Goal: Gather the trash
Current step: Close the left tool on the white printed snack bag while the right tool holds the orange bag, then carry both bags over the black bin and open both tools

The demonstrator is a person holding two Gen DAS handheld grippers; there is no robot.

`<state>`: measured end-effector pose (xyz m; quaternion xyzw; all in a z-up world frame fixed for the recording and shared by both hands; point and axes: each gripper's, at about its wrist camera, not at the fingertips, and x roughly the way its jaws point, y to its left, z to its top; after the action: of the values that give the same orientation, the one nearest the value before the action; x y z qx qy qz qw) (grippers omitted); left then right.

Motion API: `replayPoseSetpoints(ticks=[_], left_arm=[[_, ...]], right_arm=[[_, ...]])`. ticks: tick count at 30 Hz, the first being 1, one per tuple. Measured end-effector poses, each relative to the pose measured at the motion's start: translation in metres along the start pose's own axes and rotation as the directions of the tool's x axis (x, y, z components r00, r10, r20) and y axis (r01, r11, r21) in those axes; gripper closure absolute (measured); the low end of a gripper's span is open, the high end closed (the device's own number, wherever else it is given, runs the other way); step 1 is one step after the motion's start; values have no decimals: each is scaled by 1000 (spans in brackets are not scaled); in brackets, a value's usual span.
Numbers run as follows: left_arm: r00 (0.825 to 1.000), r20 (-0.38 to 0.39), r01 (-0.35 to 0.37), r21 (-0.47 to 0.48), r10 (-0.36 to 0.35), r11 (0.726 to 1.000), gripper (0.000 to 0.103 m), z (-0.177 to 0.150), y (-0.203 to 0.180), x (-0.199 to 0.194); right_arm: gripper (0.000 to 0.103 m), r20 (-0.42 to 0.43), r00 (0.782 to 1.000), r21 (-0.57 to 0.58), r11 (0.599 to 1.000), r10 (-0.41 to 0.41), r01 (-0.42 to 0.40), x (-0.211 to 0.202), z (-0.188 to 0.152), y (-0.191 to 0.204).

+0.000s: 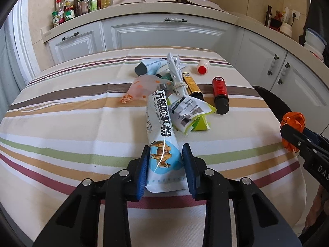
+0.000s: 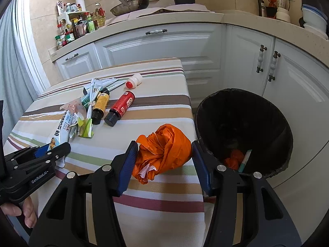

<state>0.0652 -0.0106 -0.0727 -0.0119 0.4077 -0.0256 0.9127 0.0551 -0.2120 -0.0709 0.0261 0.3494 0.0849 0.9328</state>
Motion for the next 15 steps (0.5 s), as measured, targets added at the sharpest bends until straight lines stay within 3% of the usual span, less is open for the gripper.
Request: replayPoseSetpoints(ticks=[9, 15], left_arm=[[997, 74, -39, 0, 39, 999, 71, 3, 11, -23], [991, 132, -5, -4, 6, 1000, 71, 21, 5, -37]], right_arm=[[51, 18, 1000, -17, 1000, -7, 7, -4, 2, 7], [51, 55, 998, -16, 999, -32, 33, -14, 9, 1]])
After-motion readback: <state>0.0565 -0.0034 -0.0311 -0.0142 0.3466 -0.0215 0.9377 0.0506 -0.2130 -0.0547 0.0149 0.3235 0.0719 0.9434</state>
